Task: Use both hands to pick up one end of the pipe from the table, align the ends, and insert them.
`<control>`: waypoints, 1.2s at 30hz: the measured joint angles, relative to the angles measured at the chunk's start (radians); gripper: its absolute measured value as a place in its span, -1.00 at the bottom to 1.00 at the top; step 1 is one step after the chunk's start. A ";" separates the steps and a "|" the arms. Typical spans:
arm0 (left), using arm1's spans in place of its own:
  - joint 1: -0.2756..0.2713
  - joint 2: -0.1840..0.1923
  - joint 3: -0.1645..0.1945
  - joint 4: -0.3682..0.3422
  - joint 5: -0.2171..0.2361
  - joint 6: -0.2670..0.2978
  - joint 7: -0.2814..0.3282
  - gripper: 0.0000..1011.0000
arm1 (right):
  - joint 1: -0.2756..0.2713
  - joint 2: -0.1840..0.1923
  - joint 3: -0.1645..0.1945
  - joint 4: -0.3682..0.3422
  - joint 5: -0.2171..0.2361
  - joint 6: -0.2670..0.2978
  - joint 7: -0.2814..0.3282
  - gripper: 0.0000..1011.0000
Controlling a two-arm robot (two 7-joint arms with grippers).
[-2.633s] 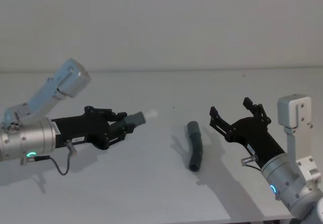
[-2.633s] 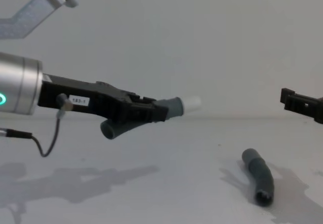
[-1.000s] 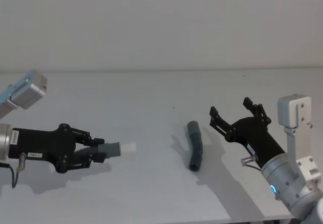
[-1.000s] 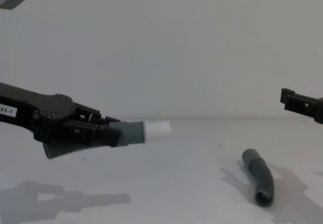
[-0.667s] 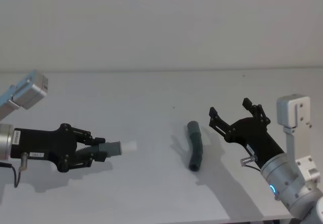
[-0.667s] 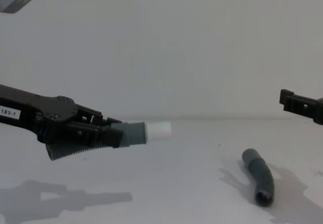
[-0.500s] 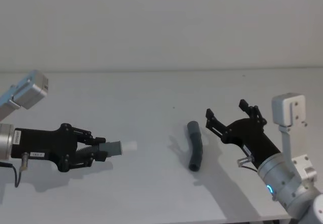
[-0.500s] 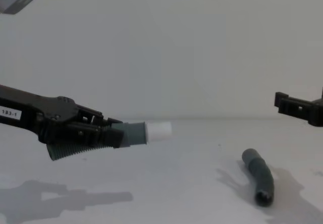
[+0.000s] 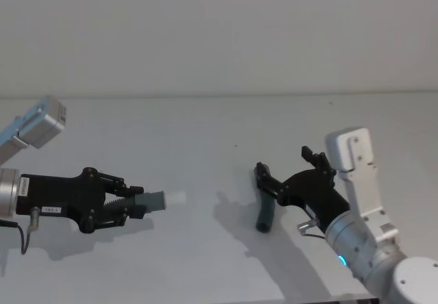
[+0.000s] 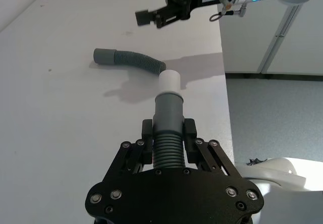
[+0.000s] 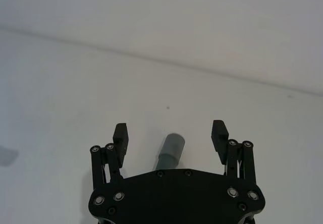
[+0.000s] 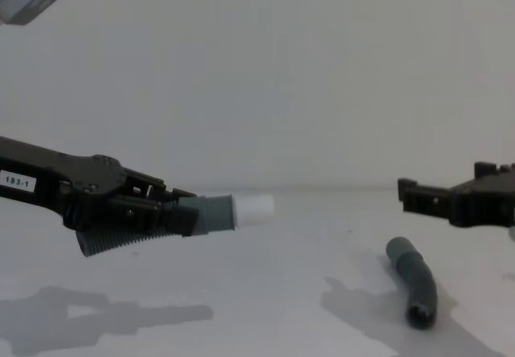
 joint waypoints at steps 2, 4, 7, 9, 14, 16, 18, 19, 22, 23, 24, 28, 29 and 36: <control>0.000 0.000 0.000 0.000 0.000 0.000 0.000 -0.36 | 0.005 -0.002 -0.008 0.005 -0.011 0.012 -0.004 0.98; 0.000 0.000 0.000 0.001 0.000 -0.001 0.000 -0.35 | 0.014 -0.006 -0.020 0.016 -0.027 0.032 -0.010 0.98; -0.001 -0.001 0.001 0.001 0.000 -0.001 0.001 -0.36 | 0.028 -0.013 -0.033 0.032 -0.043 0.056 -0.017 0.98; -0.001 -0.001 0.001 0.001 0.000 -0.001 0.001 -0.35 | 0.033 -0.016 -0.037 0.039 -0.050 0.065 -0.020 0.98; -0.001 -0.001 0.001 0.002 0.000 -0.002 0.001 -0.35 | 0.058 -0.033 -0.048 0.070 -0.067 0.100 -0.031 0.98; -0.001 -0.001 0.001 0.002 0.000 -0.002 0.001 -0.36 | 0.067 -0.040 -0.049 0.081 -0.071 0.116 -0.033 0.98; -0.001 -0.001 0.001 0.002 0.000 -0.002 0.001 -0.35 | 0.074 -0.046 -0.049 0.089 -0.073 0.129 -0.035 0.98; -0.001 -0.001 0.001 0.002 0.000 -0.002 0.001 -0.35 | 0.078 -0.048 -0.049 0.091 -0.073 0.132 -0.035 0.98; -0.001 -0.001 0.001 0.003 0.000 -0.002 0.001 -0.35 | 0.091 -0.058 -0.048 0.105 -0.074 0.155 -0.038 0.98; -0.001 -0.002 0.001 0.003 0.000 -0.002 0.001 -0.35 | 0.096 -0.062 -0.046 0.111 -0.074 0.168 -0.039 0.98; -0.001 -0.001 0.001 0.003 0.000 -0.002 0.001 -0.35 | 0.102 -0.067 -0.044 0.116 -0.074 0.179 -0.039 0.98; -0.001 -0.002 0.001 0.003 0.000 -0.002 0.001 -0.35 | 0.116 -0.077 -0.039 0.128 -0.072 0.206 -0.038 0.98; -0.001 -0.001 0.001 0.003 0.000 -0.002 0.001 -0.35 | 0.118 -0.079 -0.038 0.130 -0.071 0.211 -0.038 0.98; -0.001 -0.001 0.001 0.003 0.000 -0.002 0.001 -0.36 | 0.131 -0.091 -0.029 0.137 -0.064 0.259 -0.032 0.98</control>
